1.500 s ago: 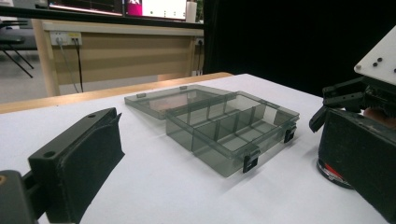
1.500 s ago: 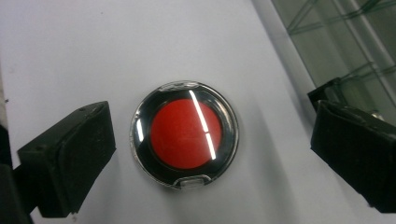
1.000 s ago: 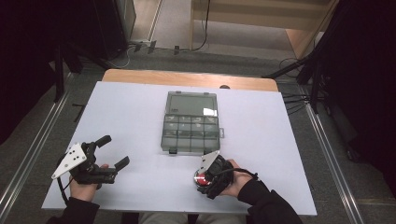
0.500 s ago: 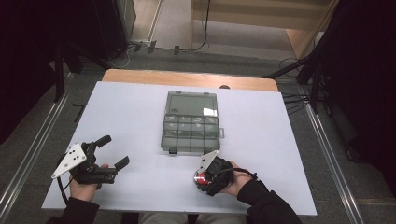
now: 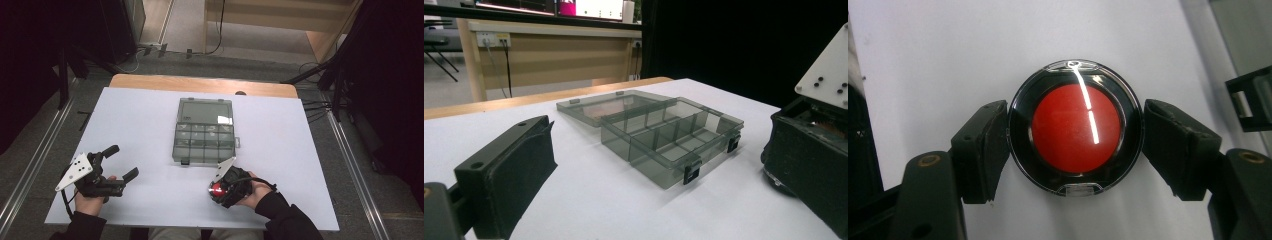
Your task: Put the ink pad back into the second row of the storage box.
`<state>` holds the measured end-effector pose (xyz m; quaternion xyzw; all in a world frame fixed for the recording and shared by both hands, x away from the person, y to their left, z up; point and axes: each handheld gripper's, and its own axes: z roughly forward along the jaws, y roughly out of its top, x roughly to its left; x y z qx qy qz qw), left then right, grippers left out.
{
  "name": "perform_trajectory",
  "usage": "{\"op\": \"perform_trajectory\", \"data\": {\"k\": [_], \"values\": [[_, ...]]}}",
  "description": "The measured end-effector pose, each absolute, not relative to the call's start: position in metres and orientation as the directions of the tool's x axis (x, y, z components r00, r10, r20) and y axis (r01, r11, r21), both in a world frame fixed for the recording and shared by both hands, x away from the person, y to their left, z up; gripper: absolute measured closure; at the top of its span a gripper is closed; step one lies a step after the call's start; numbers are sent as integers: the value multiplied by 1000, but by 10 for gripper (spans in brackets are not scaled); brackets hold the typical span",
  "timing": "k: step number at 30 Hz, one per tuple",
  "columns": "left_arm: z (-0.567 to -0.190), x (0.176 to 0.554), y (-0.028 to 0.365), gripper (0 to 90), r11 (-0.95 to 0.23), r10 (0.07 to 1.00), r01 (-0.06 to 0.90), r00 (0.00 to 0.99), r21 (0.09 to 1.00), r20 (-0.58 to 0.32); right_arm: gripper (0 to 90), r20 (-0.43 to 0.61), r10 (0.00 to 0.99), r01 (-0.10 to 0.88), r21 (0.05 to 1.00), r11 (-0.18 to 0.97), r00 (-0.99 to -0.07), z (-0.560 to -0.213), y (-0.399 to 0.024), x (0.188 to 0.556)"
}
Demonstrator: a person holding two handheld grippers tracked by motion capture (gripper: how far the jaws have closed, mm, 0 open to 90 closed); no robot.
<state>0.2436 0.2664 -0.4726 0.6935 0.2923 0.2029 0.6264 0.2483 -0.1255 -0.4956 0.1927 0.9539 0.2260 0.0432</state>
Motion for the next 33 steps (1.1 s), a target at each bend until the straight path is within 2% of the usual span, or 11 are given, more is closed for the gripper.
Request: {"op": "perform_trajectory", "data": {"k": [33], "values": [[-473,244,267,0,-44,659,151,748,988,-85,303,-72,441,329,561,760,-895,-433,-131,279]]}}
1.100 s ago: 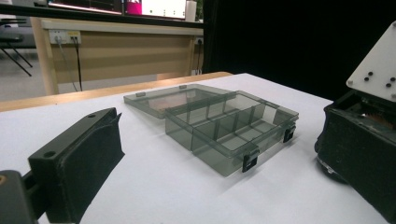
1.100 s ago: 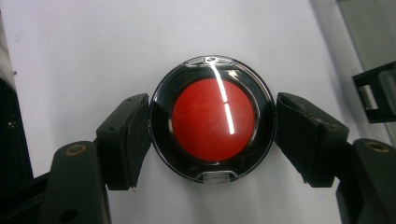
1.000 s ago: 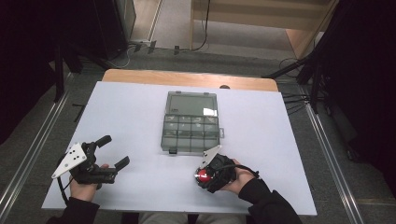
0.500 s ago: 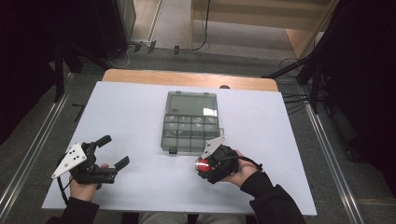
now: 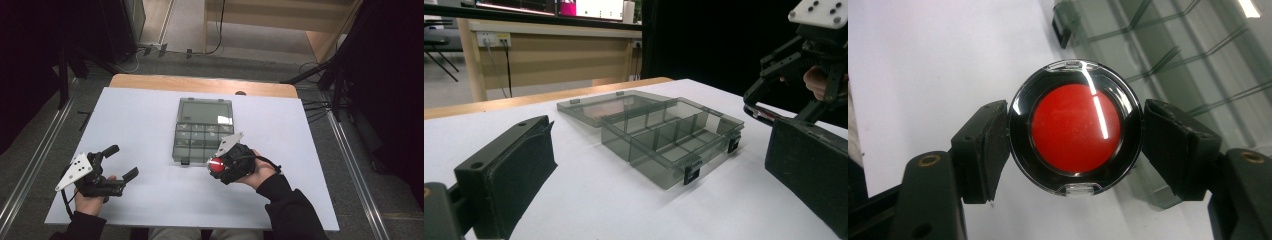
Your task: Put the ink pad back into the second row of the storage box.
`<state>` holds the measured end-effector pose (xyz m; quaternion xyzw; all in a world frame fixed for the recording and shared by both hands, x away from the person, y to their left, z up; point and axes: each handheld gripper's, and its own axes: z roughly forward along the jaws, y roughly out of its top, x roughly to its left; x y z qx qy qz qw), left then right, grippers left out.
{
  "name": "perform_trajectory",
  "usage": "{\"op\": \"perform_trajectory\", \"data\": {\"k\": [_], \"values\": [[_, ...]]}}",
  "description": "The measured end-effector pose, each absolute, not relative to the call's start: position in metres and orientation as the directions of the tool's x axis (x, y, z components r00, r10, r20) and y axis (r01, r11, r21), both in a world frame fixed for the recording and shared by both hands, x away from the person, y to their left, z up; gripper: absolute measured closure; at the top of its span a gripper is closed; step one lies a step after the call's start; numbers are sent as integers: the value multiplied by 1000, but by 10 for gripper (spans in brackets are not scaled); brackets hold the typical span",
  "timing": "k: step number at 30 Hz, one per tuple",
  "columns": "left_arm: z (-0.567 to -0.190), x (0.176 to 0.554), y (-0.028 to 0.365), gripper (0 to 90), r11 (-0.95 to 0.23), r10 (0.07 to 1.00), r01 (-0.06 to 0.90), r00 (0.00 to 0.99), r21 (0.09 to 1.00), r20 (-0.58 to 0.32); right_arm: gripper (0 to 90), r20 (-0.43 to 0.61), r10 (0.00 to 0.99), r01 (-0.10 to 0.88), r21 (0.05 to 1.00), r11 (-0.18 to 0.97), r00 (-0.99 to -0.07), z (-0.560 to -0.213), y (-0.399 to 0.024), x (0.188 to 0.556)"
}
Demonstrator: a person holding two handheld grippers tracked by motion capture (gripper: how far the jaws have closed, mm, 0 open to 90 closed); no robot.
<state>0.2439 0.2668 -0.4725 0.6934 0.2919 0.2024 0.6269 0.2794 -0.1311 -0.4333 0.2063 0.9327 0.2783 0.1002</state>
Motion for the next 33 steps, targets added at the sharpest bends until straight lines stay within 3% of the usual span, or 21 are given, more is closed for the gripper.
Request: {"op": "perform_trajectory", "data": {"k": [14,33], "values": [[-472,244,267,0,-41,660,152,747,988,-87,303,-77,469,341,585,736,-880,-416,-129,309],[-473,244,267,0,-39,658,155,747,987,-91,303,-54,518,411,541,734,-854,-430,-117,350]]}}
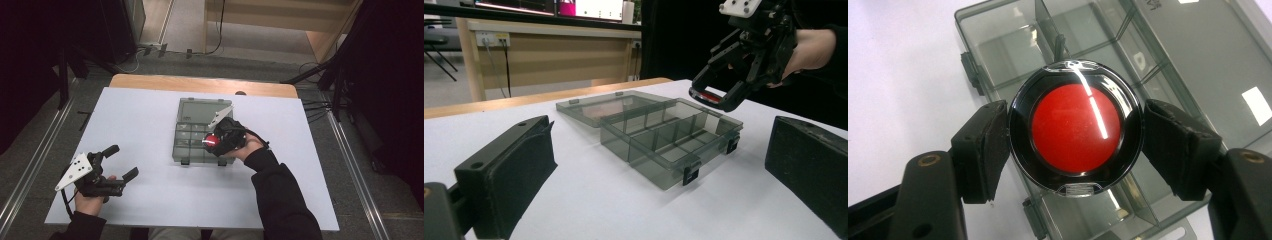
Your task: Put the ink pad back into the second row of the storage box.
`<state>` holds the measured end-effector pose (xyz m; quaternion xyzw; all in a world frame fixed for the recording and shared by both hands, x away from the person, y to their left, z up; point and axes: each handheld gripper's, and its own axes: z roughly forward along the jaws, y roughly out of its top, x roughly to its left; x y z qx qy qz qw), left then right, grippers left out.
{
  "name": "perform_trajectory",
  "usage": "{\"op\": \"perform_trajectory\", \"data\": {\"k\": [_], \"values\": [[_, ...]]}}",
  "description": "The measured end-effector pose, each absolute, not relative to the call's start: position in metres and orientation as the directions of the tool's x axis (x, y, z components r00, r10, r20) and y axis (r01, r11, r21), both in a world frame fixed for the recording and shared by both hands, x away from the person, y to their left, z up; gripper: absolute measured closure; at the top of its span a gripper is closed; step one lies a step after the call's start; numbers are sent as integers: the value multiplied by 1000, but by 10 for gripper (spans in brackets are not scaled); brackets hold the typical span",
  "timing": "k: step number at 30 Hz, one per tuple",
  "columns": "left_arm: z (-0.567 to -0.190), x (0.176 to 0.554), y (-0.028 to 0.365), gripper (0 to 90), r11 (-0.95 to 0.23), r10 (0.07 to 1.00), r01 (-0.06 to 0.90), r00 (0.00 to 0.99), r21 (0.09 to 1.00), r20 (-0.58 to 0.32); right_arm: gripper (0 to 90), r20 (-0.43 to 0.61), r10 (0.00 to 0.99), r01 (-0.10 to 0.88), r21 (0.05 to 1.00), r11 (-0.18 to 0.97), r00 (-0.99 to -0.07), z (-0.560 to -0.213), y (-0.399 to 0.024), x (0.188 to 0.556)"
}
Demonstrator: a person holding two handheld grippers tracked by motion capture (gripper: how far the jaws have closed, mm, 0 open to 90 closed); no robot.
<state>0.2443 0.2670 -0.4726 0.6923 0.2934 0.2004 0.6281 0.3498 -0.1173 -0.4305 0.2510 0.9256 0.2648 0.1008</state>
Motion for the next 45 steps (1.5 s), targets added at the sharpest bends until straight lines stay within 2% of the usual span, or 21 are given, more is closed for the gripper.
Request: {"op": "perform_trajectory", "data": {"k": [15,25,26,29,30,31,45], "values": [[-473,244,266,0,-44,655,158,750,986,-91,303,-58,521,438,466,769,-852,-448,-109,357],[-473,245,266,0,-44,657,162,748,986,-94,305,-26,533,463,461,757,-846,-449,-112,358],[-473,244,267,0,-40,657,162,748,986,-96,185,-30,553,470,491,734,-833,-446,-114,357],[-473,244,267,0,-39,657,162,748,986,-97,84,-59,577,472,511,718,-815,-442,-118,354],[-473,244,267,0,-39,657,162,748,986,-97,84,-59,577,472,511,718,-815,-442,-118,354],[-473,244,267,0,-38,657,161,748,986,-96,0,-59,599,482,534,694,-798,-438,-121,352],[-474,244,267,0,-27,658,165,745,986,-107,0,-56,665,489,633,601,-745,-422,-143,338]]}}
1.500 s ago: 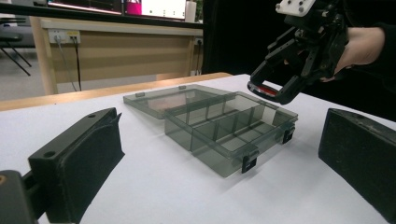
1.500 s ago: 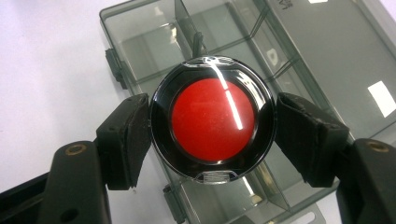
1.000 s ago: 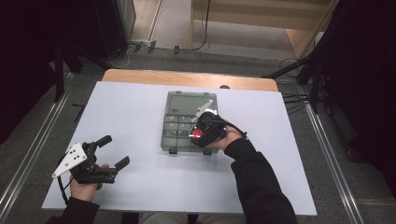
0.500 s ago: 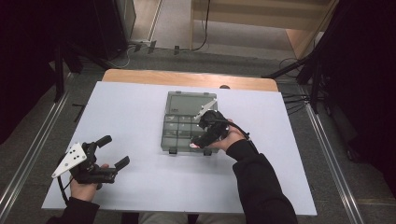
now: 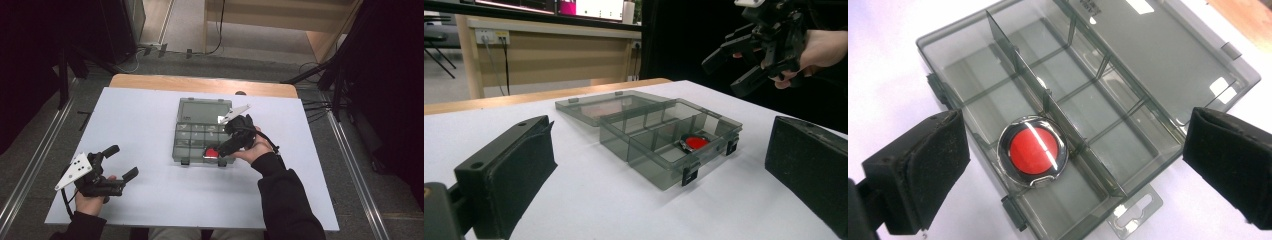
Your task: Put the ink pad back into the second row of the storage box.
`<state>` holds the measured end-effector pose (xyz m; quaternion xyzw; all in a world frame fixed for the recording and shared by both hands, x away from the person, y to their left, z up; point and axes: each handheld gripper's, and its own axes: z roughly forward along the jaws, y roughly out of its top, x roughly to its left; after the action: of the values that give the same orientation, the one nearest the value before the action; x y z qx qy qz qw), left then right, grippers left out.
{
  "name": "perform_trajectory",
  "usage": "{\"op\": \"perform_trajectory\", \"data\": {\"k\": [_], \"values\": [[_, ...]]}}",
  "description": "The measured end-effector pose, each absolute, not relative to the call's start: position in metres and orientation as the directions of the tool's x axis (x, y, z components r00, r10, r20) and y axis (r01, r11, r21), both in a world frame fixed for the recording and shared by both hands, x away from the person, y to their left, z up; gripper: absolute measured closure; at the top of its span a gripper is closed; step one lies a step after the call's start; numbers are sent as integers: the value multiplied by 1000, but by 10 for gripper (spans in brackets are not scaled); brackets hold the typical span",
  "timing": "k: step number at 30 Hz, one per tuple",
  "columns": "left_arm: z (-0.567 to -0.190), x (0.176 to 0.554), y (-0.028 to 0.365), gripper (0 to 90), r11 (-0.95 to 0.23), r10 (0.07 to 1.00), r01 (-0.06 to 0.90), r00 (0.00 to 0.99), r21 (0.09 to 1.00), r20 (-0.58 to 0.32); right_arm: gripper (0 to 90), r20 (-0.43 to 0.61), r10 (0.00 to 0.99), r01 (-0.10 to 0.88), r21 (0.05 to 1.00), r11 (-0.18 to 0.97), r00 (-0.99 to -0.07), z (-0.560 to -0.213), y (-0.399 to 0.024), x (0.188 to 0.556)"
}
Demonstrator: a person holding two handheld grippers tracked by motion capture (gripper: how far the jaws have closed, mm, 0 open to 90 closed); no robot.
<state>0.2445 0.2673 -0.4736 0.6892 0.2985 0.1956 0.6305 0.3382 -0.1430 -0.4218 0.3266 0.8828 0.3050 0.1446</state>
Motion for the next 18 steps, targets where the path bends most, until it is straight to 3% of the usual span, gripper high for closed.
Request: {"op": "perform_trajectory", "data": {"k": [18], "values": [[-474,244,267,0,-26,661,162,743,987,-105,0,-51,754,489,732,475,-655,-407,-184,305]]}}
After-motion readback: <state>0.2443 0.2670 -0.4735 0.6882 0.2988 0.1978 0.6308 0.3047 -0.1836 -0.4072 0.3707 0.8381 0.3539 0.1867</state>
